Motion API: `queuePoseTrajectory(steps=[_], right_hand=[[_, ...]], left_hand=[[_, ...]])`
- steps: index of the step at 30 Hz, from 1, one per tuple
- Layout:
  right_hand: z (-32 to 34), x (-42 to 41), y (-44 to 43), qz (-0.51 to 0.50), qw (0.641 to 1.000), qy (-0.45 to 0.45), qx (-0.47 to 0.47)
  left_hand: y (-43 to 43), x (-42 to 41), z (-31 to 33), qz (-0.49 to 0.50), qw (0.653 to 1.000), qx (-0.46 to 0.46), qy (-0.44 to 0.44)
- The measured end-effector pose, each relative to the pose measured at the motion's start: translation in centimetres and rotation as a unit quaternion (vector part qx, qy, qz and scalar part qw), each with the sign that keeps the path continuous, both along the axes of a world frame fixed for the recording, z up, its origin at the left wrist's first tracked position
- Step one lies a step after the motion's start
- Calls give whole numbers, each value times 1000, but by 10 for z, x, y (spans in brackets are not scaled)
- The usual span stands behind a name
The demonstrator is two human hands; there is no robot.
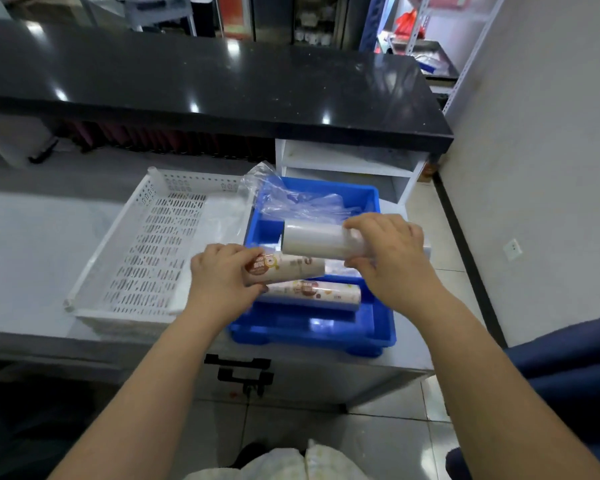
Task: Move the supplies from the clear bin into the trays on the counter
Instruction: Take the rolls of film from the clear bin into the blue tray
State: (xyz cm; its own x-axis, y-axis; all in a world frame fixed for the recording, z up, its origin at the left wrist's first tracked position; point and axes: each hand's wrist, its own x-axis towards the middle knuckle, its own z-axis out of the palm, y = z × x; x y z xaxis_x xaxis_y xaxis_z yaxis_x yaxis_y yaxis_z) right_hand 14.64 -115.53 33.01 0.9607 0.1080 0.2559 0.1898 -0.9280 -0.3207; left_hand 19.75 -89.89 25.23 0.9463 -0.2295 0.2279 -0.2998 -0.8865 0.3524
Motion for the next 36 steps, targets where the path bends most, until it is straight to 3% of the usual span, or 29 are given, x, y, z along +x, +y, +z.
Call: queuePoseTrajectory(steps=[7,10,15,21,29,36], right_hand=[[-11,-4,-21,-76,996,18,34],[-28,-9,-16,-91,995,32,34],[-43,-7,-2,-102,993,42,46],[-56,4,23,-82,995,37,33],[-96,0,65,28,991,125,-42],[-67,27,158,187,981,45,12]], left_hand=[[-58,-18,-13,-127,985,63,101],[-65,-25,-24,-151,978,105,99],[-55,-28,-25,-149,982,72,86],[-1,-33,-12,-50,997,35,42],[52,-32,4,86,996,-7,24],[100,-54,6,181,983,4,24]])
